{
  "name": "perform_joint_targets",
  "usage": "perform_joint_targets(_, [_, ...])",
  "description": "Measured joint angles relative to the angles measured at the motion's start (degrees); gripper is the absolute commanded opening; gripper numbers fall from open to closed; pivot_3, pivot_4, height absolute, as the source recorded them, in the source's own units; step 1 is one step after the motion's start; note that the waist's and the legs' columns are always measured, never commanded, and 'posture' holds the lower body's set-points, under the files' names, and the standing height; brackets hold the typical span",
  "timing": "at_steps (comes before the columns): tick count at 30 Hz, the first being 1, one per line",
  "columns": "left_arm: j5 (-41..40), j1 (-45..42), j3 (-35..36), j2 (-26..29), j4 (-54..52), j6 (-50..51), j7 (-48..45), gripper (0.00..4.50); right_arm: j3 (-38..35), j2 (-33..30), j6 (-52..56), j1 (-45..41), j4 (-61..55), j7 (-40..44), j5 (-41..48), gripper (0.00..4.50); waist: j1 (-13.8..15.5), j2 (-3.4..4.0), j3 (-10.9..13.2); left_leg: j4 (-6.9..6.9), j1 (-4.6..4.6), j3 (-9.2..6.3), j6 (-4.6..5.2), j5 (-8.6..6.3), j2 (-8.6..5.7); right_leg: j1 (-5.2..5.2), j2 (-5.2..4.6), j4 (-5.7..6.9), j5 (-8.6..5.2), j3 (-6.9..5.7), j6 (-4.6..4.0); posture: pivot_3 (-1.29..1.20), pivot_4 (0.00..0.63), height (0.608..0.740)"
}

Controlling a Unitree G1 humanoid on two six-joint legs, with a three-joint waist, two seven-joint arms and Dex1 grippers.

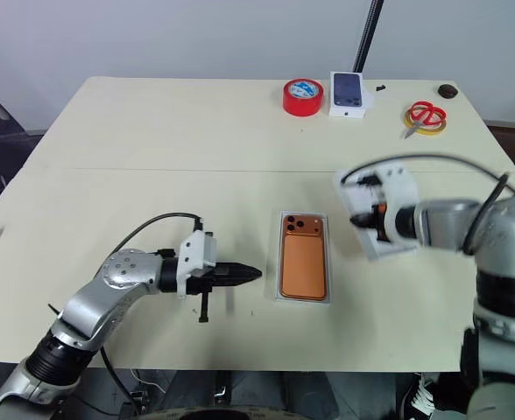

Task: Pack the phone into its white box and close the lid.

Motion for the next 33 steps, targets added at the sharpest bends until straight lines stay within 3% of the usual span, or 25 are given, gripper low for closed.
perform_joint_targets(2, [-0.03,-0.05,2.90,-0.24,1.95,0.02,1.99,0.00,-3.18,1.18,-1.01,-3.69,2.97,-3.57,8.81,0.07,0.13,-0.01,0.00,-0.02,0.00,-0.02,0.04,-0.02,0.06,0.00,0.04,0.00,0.00,-0.03,0.00,0.00,0.150,0.732])
perform_joint_targets(3, [0.02,-0.09,4.40,-0.43,3.08,0.01,3.03,0.00,-2.46,1.25,-4.16,-3.27,4.11,-7.42,18.88,0.07,0.14,-0.03,-0.02,-0.05,0.00,-0.03,0.10,-0.06,0.14,0.01,0.04,-0.01,0.00,-0.04,0.00,0.00,0.150,0.732])
perform_joint_targets(5, [0.30,-0.19,6.42,-0.49,5.16,-0.13,4.66,0.00,2.12,2.54,-11.17,-0.58,4.26,-14.83,36.68,0.07,0.13,-0.03,-0.01,-0.04,-0.05,-0.02,0.18,-0.10,0.16,-0.01,0.01,-0.03,0.00,-0.04,0.01,0.00,0.150,0.732])
perform_joint_targets(7, [0.53,-0.51,7.89,-0.40,6.81,-0.38,5.63,0.00,6.19,8.26,-17.75,2.04,1.85,-20.13,45.49,0.07,0.01,-0.02,0.00,0.00,-0.11,0.02,0.19,-0.11,0.16,-0.11,-0.01,0.00,0.00,-0.01,0.01,0.00,0.150,0.732])
perform_joint_targets(11, [0.59,-2.08,9.87,0.11,7.92,-1.50,5.81,0.00,11.13,21.60,-26.72,6.35,-3.78,-28.84,48.85,0.07,-0.03,0.00,0.01,0.06,-0.16,0.07,0.18,-0.10,0.16,-0.18,-0.10,0.12,0.01,0.00,0.03,0.00,0.150,0.732])
perform_joint_targets(15, [0.83,-2.20,11.78,0.85,9.08,-1.72,6.36,0.00,12.35,29.54,-32.83,10.41,-7.96,-37.70,49.32,0.07,0.31,-0.03,-0.01,0.09,-0.22,0.06,0.18,-0.10,0.13,-0.18,-0.17,0.08,0.01,-0.03,0.03,0.00,0.150,0.732])
perform_joint_targets(22, [0.82,-3.86,11.64,-1.29,9.05,-1.27,7.44,0.00,13.87,30.85,-35.64,20.37,-10.80,-44.29,49.36,0.07,0.21,-0.02,-0.01,0.09,-0.23,0.06,0.18,-0.10,0.13,-0.20,-0.18,0.08,0.01,-0.03,0.02,0.00,0.150,0.732])
perform_joint_targets(26, [1.46,-5.98,8.06,-4.51,9.21,-1.16,7.33,0.00,14.48,30.25,-36.47,22.72,-12.68,-44.99,49.40,1.41,0.00,0.01,-0.03,0.08,-0.20,0.06,0.18,-0.10,0.14,-0.19,-0.11,0.09,0.01,-0.01,0.02,0.00,0.150,0.732])
perform_joint_targets(28, [1.84,-7.14,6.00,-6.22,9.84,-1.16,7.17,0.00,15.02,27.87,-35.95,22.73,-12.69,-44.03,49.40,2.46,0.03,0.01,-0.03,0.09,-0.20,0.07,0.18,-0.10,0.13,-0.19,-0.10,0.10,0.01,-0.01,0.02,0.00,0.150,0.732])
perform_joint_targets(31, [3.02,-9.36,3.02,-8.97,11.85,-1.17,6.98,0.00,15.10,14.41,-31.93,18.80,-12.22,-37.68,49.36,3.95,0.23,0.04,-0.01,0.13,-0.21,0.13,0.18,-0.10,0.06,-0.18,-0.13,0.05,0.01,0.02,0.02,0.00,0.150,0.732])
perform_joint_targets(33, [3.62,-10.31,1.53,-10.32,13.08,-1.17,6.61,0.00,13.89,5.87,-29.77,15.52,-12.13,-32.59,49.41,3.95,0.25,0.05,-0.01,0.11,-0.22,0.11,0.19,-0.10,0.06,-0.18,-0.09,0.02,0.01,0.02,0.02,0.00,0.150,0.732])
